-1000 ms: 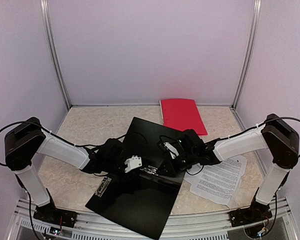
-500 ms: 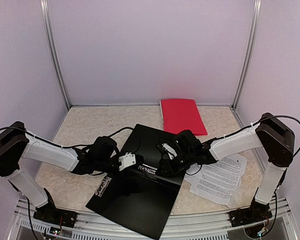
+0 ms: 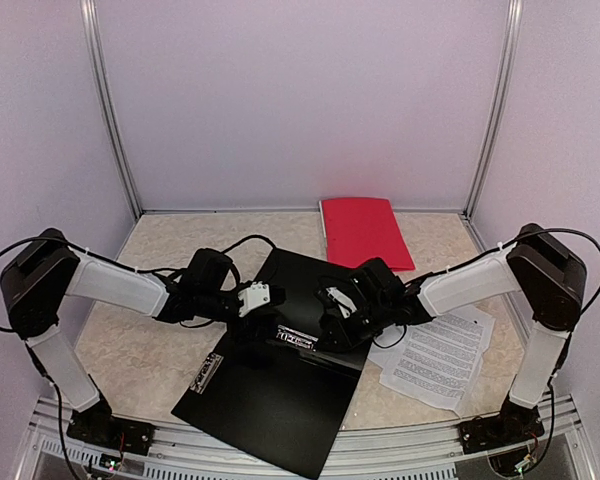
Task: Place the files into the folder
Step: Open the spring clip on the folder at the center of the board.
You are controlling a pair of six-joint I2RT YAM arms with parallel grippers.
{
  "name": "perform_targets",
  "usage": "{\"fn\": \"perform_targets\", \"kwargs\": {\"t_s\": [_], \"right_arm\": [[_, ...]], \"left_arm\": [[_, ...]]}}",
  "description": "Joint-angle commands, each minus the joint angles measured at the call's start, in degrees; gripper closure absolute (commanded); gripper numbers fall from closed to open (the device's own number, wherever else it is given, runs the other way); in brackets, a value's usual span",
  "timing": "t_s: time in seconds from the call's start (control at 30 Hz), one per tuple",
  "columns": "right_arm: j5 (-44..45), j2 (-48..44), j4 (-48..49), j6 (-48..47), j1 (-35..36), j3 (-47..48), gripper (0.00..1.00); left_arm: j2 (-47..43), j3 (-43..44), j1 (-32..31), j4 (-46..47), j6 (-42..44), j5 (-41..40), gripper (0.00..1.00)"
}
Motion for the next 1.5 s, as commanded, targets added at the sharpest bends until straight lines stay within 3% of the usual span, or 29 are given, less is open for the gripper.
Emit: {"fn": "perform_targets", "kwargs": {"t_s": [0.0, 0.13, 0.67, 1.27, 1.47], "right_arm": [[-0.49, 0.65, -1.03, -1.06, -0.69, 0.72, 0.82], [-0.95, 1.29, -0.62, -1.06, -0.75, 0.51, 0.82], [-1.12, 1.69, -1.14, -1.37, -1.19, 0.32, 0.83], [-1.67, 3.66, -1.28, -1.76, -1.35, 1.04, 0.84], [-1.44, 3.20, 1.45, 0.99, -1.36, 0.04, 0.81]], "left_arm": [[1.71, 3.00, -0.02, -3.72, 1.14, 5.79, 0.25], [3.50, 5.43, -0.51, -7.16, 2.78, 6.98, 0.31], [8.92, 4.19, -3.32, -4.61, 8.66, 4.73, 0.34], [9.41, 0.36, -3.67, 0.33, 5.84, 3.40, 0.79], [9.17, 0.01, -4.96, 1.63, 3.39, 1.58, 0.89]]}}
